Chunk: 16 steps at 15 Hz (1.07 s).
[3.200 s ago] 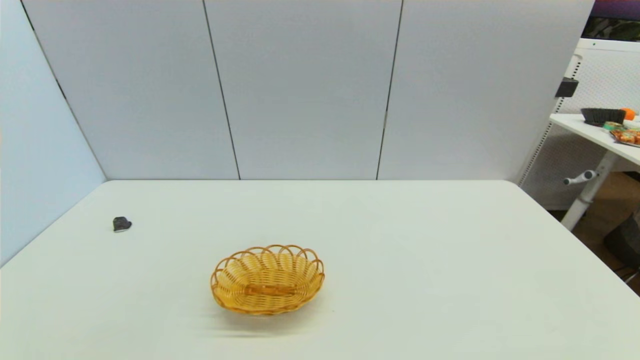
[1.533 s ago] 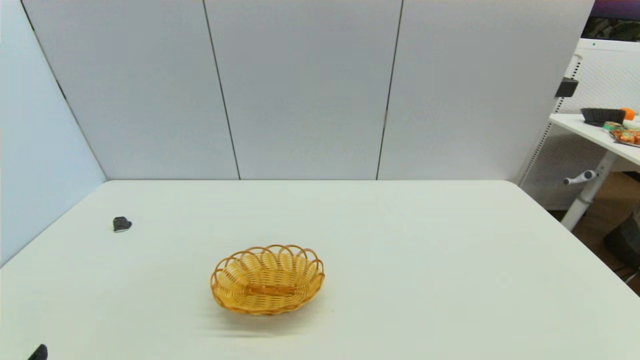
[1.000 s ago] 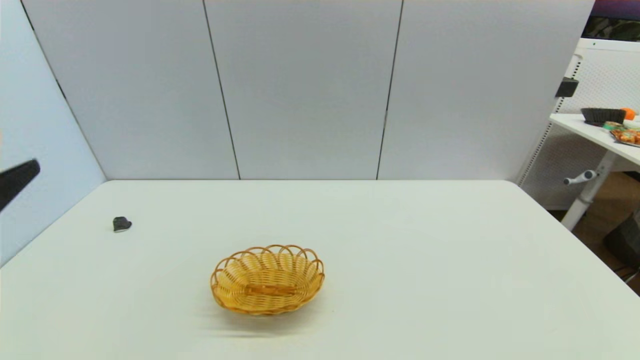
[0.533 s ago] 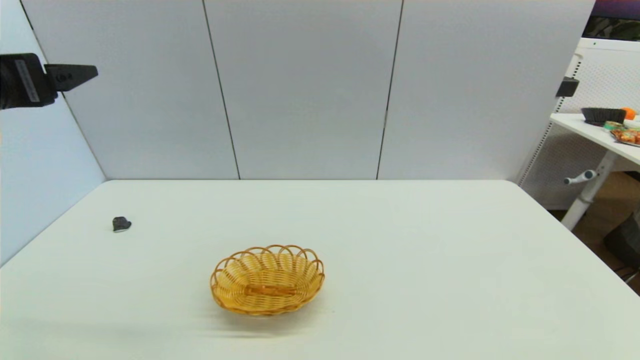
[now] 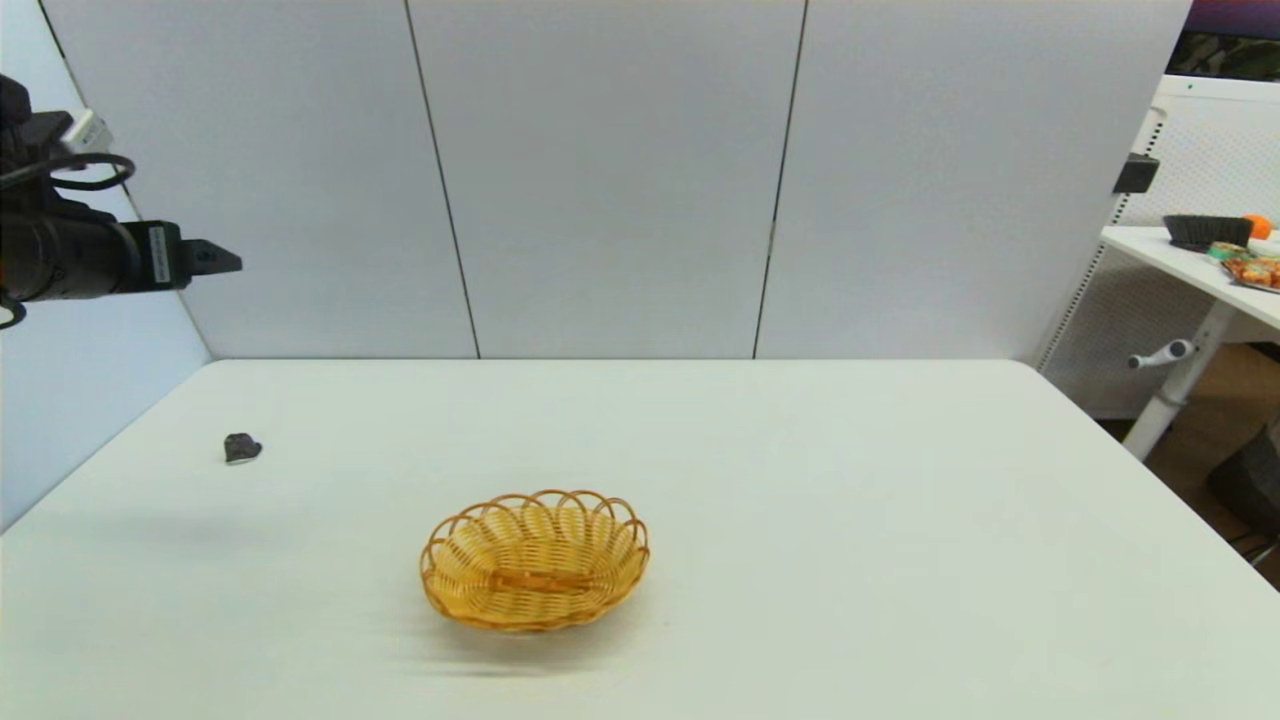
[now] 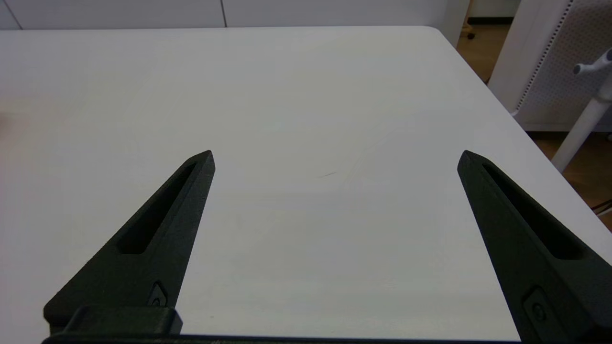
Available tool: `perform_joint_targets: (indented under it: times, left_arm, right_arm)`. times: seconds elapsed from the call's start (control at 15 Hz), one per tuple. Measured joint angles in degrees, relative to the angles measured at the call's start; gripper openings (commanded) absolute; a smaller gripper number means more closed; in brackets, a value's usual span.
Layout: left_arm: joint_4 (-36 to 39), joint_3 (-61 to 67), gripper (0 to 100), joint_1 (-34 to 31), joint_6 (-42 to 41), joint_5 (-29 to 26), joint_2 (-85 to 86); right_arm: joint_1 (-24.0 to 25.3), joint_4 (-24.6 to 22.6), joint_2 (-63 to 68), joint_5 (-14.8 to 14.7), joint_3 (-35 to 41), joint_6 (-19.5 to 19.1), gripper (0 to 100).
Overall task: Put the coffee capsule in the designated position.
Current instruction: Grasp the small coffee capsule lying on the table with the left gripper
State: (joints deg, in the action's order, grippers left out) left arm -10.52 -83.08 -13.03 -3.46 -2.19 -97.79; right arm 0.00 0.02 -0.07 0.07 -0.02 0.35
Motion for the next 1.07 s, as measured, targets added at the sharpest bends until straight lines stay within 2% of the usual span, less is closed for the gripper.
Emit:
perform_joint_targets:
  times: [0.33, 0.8, 1.07]
  left_arm:
    - [-17.24, -11.0, 100, -2.01, -0.44, -0.01, -9.16]
    - [-18.77, -13.71, 100, -2.32, -0.5, 0.13, -17.58]
    - [-19.63, -13.91, 100, -2.4, 0.05, 4.8, -20.26]
  right_arm:
    - [0.0, -0.02, 0.0, -0.02, 0.0, -0.02, 100]
    - [0.0, -0.02, 0.0, 0.0, 0.0, 0.0, 100]
    - [0.0, -0.02, 0.0, 0.02, 0.0, 0.0, 100]
